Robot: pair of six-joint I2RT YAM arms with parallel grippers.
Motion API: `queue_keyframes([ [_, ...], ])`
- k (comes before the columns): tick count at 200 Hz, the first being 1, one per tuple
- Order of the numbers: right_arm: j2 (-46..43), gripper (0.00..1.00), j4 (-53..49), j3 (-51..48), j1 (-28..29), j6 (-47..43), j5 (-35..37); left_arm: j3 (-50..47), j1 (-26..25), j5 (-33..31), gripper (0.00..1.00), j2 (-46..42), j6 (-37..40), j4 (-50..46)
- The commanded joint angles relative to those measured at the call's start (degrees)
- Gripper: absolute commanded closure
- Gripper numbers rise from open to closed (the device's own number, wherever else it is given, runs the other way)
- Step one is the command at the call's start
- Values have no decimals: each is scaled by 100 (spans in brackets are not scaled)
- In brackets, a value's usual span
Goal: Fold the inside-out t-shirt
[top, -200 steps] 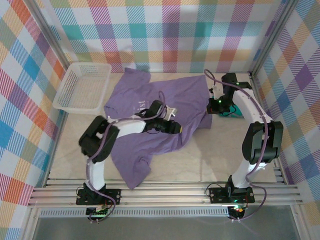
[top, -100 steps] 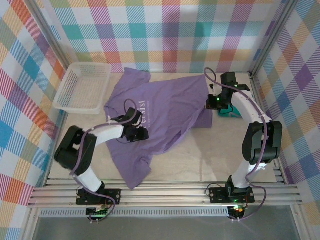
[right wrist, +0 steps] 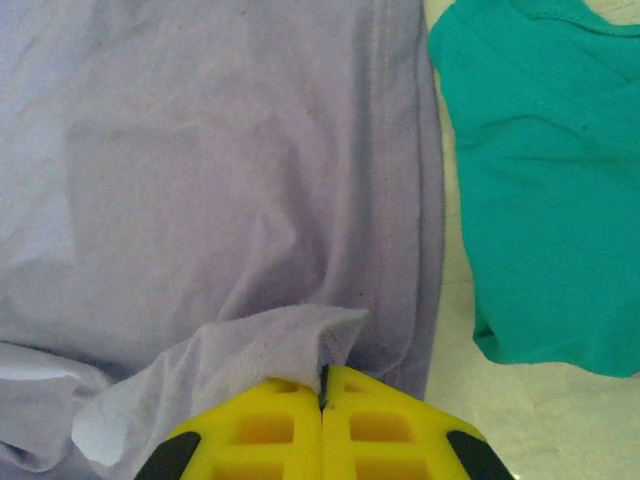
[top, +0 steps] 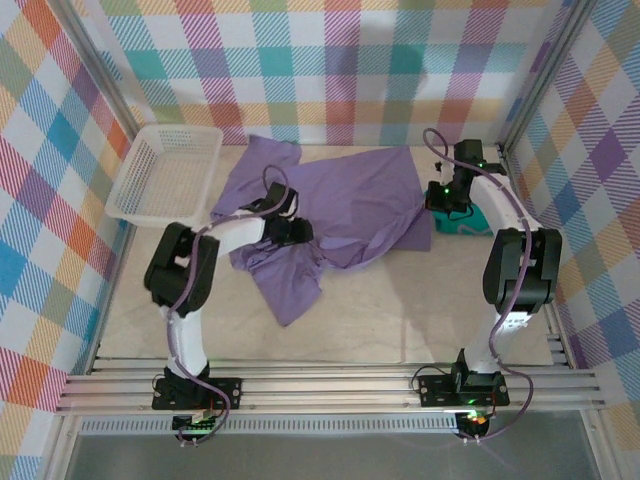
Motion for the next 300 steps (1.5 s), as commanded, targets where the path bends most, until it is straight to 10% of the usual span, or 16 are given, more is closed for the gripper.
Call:
queue_keyframes([
  [1, -340, 100, 159, -235, 23, 58, -332, -1067, -188, -356, 53, -1477, 20, -469],
  [43, -679, 100, 265, -614, 78, 63, -567, -2486, -1382, -1364, 50, -2975, -609, -2064],
  [99, -842, 100, 205, -627, 89, 6, -603, -2469, -2463, -1332, 46, -2314, -995, -2152],
  [151, -891, 100, 300, -823, 95, 5, -700, -2386, -2513, -1436, 58, -1691, -813, -1786],
  [196, -1047, 100, 359, -926, 101, 44, -695, -2315, -2522, -1771, 100, -2032, -780, -2073],
  [264, -3006, 100, 646, -858, 26, 225, -1051, -376, -1497, -4511, 100, -5596, 113, -2689],
  [300, -4058, 100, 153, 234, -47, 169, -639, 2179, -1449, -5573, 100, -5796, 1614, -2993],
])
